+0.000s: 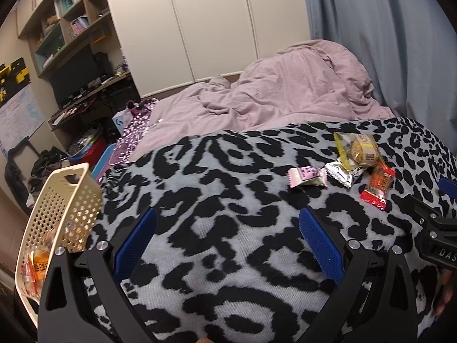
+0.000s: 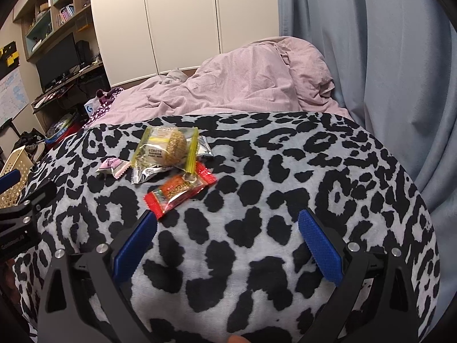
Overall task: Organize snacks
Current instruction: 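Lower the left gripper onto the pink candy pack and close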
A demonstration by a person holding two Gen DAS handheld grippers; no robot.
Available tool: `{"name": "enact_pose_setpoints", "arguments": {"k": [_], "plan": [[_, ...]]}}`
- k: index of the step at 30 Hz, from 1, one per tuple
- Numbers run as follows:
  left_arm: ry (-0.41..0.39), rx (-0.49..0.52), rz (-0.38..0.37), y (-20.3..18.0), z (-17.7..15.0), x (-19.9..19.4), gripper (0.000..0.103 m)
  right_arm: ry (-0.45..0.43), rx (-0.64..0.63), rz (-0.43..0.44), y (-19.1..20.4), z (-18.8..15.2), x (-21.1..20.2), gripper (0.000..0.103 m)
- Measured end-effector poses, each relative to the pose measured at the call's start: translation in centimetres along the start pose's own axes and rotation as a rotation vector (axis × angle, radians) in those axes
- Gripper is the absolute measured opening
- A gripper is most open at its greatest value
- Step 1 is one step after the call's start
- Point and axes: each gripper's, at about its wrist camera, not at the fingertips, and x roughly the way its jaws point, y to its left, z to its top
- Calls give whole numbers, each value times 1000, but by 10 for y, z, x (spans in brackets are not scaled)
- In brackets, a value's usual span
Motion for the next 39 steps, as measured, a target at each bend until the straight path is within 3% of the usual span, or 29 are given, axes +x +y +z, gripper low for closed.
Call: {"name": "enact_pose_setpoints", "arguments": {"k": [20,34,39], "plan": [[130,118,-174,-53,26,69,101,51,-16,21,-2,-1,10,98],[131,71,-234,-52,38,88,100,78,18,86,-11,-3,15,98],[136,52,-274,-50,39,90,71,88,23,97,-11,-4,15,98]]}}
